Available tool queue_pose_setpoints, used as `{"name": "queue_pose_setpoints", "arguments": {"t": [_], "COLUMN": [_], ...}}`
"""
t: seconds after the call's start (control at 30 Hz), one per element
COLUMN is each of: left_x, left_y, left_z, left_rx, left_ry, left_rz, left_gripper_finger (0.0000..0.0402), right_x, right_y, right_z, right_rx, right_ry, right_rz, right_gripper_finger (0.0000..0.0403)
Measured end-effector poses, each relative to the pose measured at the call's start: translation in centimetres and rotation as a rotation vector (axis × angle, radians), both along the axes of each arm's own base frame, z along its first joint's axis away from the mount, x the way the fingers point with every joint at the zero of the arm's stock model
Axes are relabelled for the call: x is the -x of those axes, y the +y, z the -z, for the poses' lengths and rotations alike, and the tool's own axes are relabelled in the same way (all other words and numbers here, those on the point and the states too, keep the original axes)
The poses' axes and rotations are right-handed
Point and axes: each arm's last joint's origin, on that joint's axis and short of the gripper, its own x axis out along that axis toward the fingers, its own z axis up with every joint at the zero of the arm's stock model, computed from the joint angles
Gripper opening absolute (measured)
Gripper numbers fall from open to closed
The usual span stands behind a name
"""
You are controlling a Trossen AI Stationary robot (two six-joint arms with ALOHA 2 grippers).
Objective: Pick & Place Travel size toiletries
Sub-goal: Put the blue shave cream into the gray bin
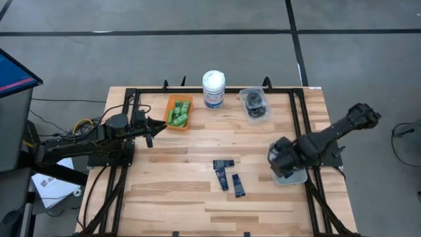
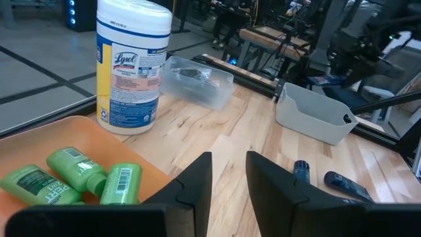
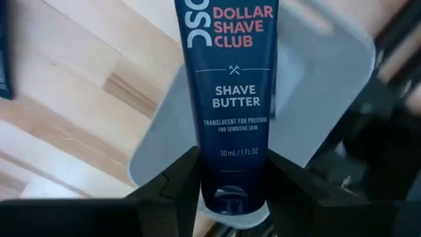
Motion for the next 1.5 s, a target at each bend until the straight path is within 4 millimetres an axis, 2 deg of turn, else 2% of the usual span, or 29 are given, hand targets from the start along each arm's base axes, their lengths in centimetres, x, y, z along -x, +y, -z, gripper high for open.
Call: {"name": "queue_pose_setpoints", "arguments": {"t": [0.23, 0.5, 0.8, 0.93, 1.13, 1.3, 1.5], "left_x": [0.0, 0.0, 0.0, 0.0, 0.0, 0.0, 0.0], "left_y": [0.0, 0.0, 0.0, 0.0, 0.0, 0.0, 0.0], "left_z": [0.0, 0.0, 0.0, 0.0, 0.0, 0.0, 0.0], "left_rx": [-0.002, -0.002, -0.002, -0.002, -0.002, -0.004, -0.006], "left_ry": [0.001, 0.001, 0.002, 0.002, 0.002, 0.002, 0.003], "left_rz": [0.000, 0.000, 0.000, 0.000, 0.000, 0.001, 0.001], "left_gripper_finger": [0.0089, 0.0089, 0.0089, 0.0089, 0.0089, 0.0089, 0.0089], "right_x": [1.8, 1.6, 1.6, 1.6, 1.4, -0.6, -5.4], "right_y": [1.9, 2.5, 2.5, 2.5, 2.5, 2.1, 1.8], "right_z": [1.8, 3.7, 5.2, 5.2, 5.2, 5.0, 5.8], "right_rx": [0.003, -0.051, -0.057, -0.059, -0.077, -0.192, -0.308], "right_ry": [0.060, 0.020, 0.017, 0.019, 0.006, -0.129, -0.364], "right_rz": [0.169, 0.208, 0.218, 0.217, 0.208, 0.225, 0.183], "right_gripper_finger": [0.0131, 0.0145, 0.0142, 0.0162, 0.0213, 0.0241, 0.0224]}}
